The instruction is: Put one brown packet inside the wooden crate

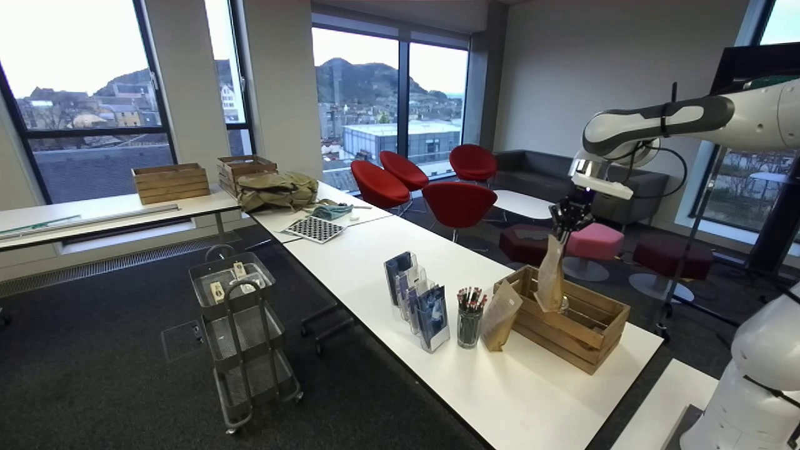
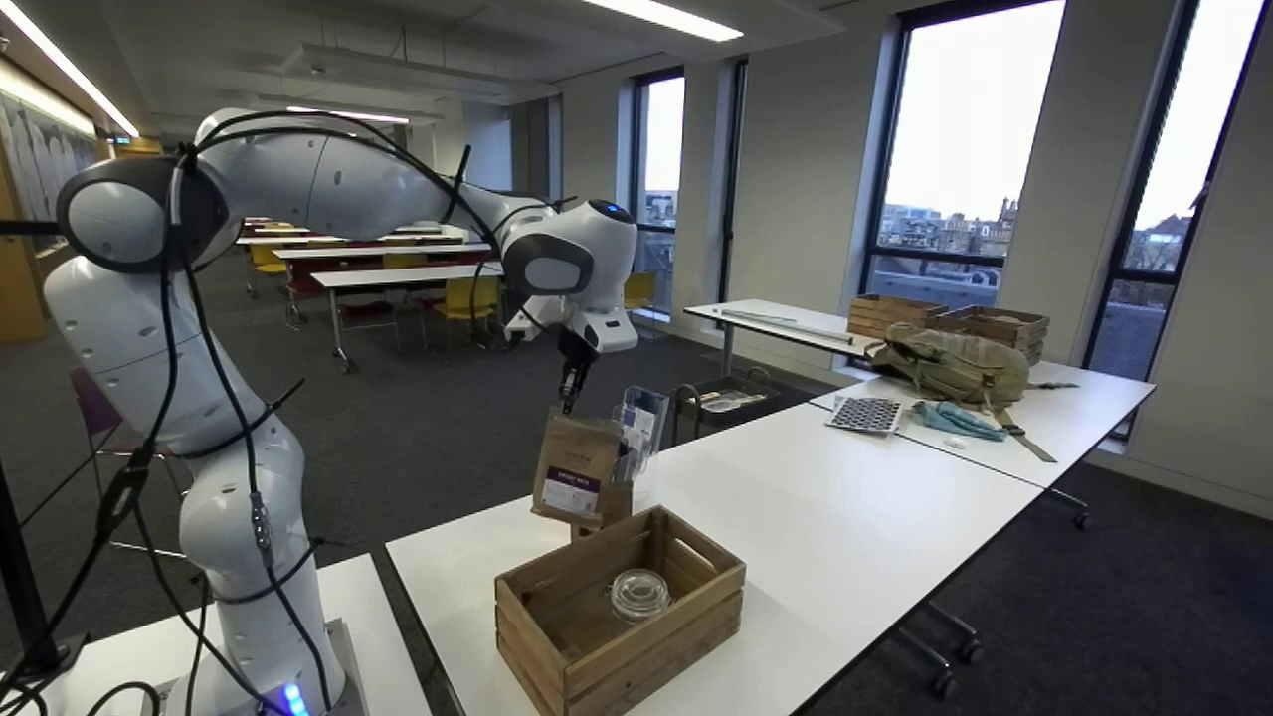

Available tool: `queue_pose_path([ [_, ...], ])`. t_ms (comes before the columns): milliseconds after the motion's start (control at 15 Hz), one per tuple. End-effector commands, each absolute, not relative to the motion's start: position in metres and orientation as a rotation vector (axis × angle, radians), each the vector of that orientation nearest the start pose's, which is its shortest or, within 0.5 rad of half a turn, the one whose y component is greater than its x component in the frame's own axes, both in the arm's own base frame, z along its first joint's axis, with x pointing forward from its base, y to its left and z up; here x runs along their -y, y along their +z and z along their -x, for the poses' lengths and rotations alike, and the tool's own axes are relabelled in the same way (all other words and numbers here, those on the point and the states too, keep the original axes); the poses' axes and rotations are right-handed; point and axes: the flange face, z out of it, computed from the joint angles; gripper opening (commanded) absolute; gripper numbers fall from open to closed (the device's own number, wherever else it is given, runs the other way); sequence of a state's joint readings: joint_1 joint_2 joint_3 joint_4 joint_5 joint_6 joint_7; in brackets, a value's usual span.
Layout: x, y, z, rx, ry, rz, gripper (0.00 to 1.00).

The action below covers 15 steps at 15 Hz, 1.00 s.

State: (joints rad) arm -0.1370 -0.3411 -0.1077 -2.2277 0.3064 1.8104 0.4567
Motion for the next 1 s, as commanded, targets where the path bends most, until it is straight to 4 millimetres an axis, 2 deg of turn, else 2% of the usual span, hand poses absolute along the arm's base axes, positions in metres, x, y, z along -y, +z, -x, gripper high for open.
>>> queue_pose_path([
  [0,0.102,0.519,-0.419,-1.285,0.152,2.455,0.0],
  [200,0.114,0.512,-0.414,-1.41,0.17,2.358,0.0],
  [333,0.132,0.499,-0.408,-1.541,0.169,2.287,0.0],
  [667,0.194,0.461,-0.37,-1.767,0.197,2.072,0.0],
  [800,0.211,0.45,-0.356,-1.81,0.212,2.018,0.0],
  [933,0.218,0.442,-0.351,-1.837,0.228,1.992,0.0],
])
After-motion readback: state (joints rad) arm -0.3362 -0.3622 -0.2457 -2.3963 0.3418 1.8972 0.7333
